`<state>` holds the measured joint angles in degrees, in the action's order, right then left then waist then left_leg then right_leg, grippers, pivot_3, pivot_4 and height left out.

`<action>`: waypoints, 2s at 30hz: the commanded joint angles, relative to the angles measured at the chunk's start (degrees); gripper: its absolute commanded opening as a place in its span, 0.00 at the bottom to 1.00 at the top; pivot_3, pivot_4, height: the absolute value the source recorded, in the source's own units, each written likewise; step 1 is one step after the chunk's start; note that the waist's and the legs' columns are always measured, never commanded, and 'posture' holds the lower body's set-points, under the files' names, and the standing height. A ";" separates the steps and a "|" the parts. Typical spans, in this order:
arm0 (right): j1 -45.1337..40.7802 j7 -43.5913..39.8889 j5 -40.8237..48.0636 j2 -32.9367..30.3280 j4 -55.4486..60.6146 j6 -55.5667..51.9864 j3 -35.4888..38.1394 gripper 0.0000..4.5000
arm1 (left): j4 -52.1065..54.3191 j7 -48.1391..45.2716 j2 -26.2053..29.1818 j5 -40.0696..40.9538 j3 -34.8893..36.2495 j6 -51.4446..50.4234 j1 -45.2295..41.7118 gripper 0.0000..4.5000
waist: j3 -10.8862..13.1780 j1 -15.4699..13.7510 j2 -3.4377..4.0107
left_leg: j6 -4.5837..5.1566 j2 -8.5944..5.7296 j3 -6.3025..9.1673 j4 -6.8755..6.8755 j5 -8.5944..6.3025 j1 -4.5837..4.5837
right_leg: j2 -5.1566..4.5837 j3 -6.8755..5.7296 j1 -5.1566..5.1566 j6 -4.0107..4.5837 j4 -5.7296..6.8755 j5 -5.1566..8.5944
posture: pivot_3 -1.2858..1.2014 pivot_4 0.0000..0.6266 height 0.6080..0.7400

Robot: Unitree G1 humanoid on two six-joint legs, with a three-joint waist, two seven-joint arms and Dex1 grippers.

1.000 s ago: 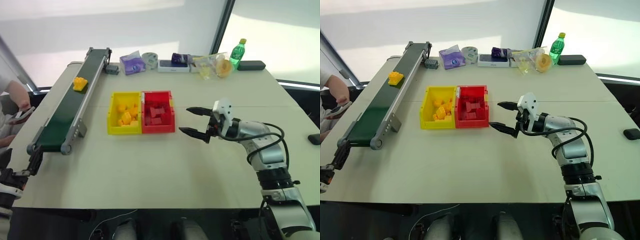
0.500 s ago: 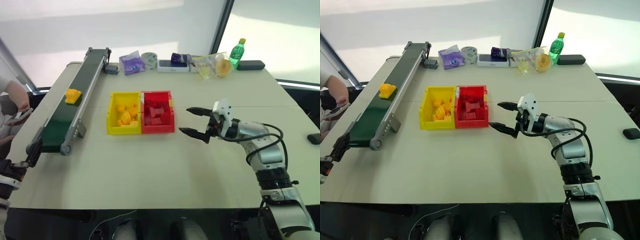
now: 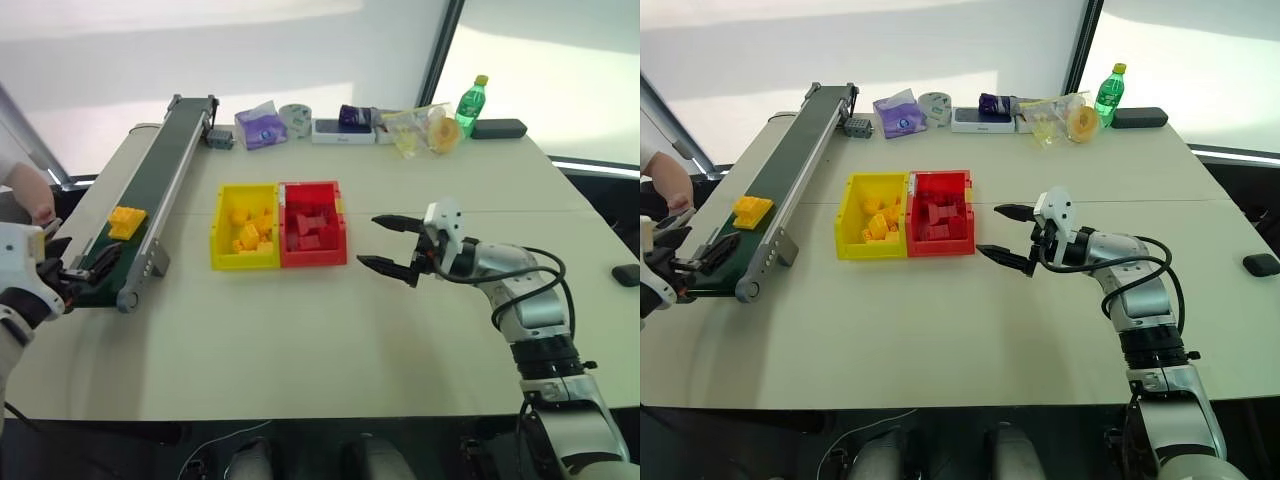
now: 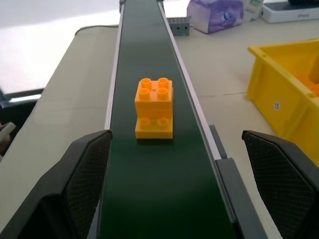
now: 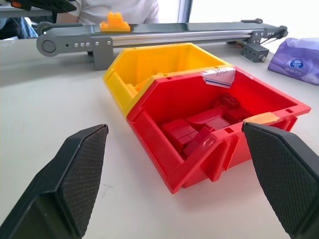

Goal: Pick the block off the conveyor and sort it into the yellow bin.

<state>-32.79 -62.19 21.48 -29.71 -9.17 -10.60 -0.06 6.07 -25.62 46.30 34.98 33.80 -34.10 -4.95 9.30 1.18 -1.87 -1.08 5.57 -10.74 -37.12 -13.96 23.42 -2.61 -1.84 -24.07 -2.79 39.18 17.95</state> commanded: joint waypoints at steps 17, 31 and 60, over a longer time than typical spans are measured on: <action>1.20 1.29 0.94 -1.15 4.41 -0.25 1.53 1.00 | -5.65 -4.58 1.30 -2.70 -2.85 -3.41 -4.97 0.33 | 0.00 -0.03 0.00 | 0.00 -0.01 -0.04 -0.01 0.00 0.02 | -0.03 0.02 -0.02 -0.01 0.01 -0.01 | 0.52 0.24 1.00; -0.23 1.12 0.64 -0.69 3.11 0.15 1.09 1.00 | 5.88 2.84 -7.09 2.86 -10.07 -10.24 -19.93 0.31 | 0.00 -0.64 0.00 | -0.01 -0.06 0.03 -0.08 0.01 0.02 | -0.01 0.02 0.04 -0.02 0.05 -0.01 | 0.52 0.24 1.00; 1.34 3.67 1.24 -1.47 7.38 -2.31 1.84 1.00 | -10.00 4.91 -22.18 -12.74 -21.23 7.72 -35.65 0.99 | 0.00 0.20 0.01 | -0.09 -0.13 -0.07 -0.10 0.06 0.06 | 0.18 0.07 -0.07 -0.11 0.07 -0.04 | 0.52 0.24 1.00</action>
<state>-30.96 -58.38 21.60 -30.81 -3.82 -13.38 0.61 -9.34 -19.34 22.47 20.34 10.21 -25.52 -41.19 9.30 1.38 -1.86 -1.18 5.49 -10.81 -37.22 -13.90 23.47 -2.44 -1.77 -24.16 -2.89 39.26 17.91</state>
